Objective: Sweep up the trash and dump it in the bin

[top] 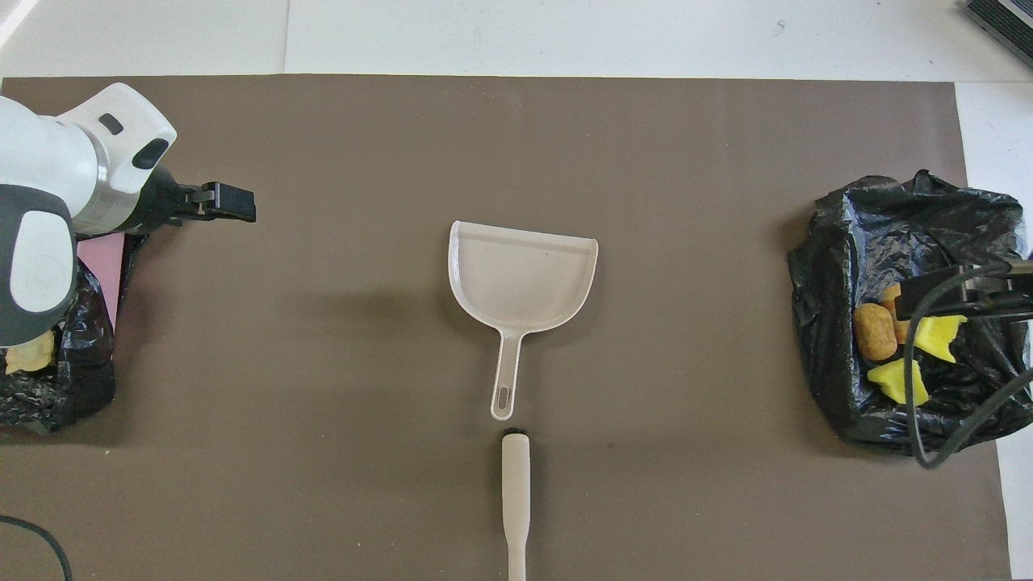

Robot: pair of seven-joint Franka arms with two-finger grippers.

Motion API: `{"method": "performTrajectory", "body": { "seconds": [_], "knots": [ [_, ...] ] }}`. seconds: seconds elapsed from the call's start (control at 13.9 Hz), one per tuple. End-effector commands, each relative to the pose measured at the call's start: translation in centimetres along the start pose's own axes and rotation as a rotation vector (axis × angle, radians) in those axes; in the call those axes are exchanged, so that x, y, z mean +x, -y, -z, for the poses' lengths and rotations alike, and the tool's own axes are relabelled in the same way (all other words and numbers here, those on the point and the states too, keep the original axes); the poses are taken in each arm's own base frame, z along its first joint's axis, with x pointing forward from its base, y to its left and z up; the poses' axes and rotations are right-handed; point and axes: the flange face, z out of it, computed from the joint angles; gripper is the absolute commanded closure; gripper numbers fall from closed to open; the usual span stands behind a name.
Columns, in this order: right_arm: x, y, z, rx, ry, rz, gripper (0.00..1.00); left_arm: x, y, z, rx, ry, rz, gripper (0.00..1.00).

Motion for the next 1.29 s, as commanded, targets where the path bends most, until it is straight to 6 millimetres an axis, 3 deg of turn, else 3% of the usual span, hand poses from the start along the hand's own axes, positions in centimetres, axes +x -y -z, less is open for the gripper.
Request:
{"method": "performTrajectory", "body": {
  "seconds": [0.0, 0.29, 0.5, 0.65, 0.79, 1.22],
  "knots": [
    [-0.1, -0.4, 0.2, -0.003, -0.002, 0.006, 0.00, -0.4, 1.8, 2.9, 0.026, 0.023, 0.011, 0.00],
    [-0.1, -0.4, 0.2, -0.003, -0.002, 0.004, 0.00, -1.7, 6.0, 6.7, 0.043, 0.028, -0.034, 0.00],
    [-0.1, -0.4, 0.2, -0.003, -0.002, 0.004, 0.00, -3.3, 7.0, 9.0, 0.046, 0.049, -0.018, 0.00],
    [-0.1, -0.4, 0.2, -0.003, -0.002, 0.004, 0.00, -4.6, 6.0, 11.4, 0.127, 0.048, -0.058, 0.00],
    [-0.1, -0.4, 0.2, -0.003, -0.002, 0.004, 0.00, -5.5, 5.3, 12.3, 0.167, 0.064, -0.080, 0.00],
    [-0.1, -0.4, 0.2, -0.003, -0.002, 0.004, 0.00, -6.3, 4.4, 11.9, 0.094, 0.119, -0.060, 0.00]
  ]
}}
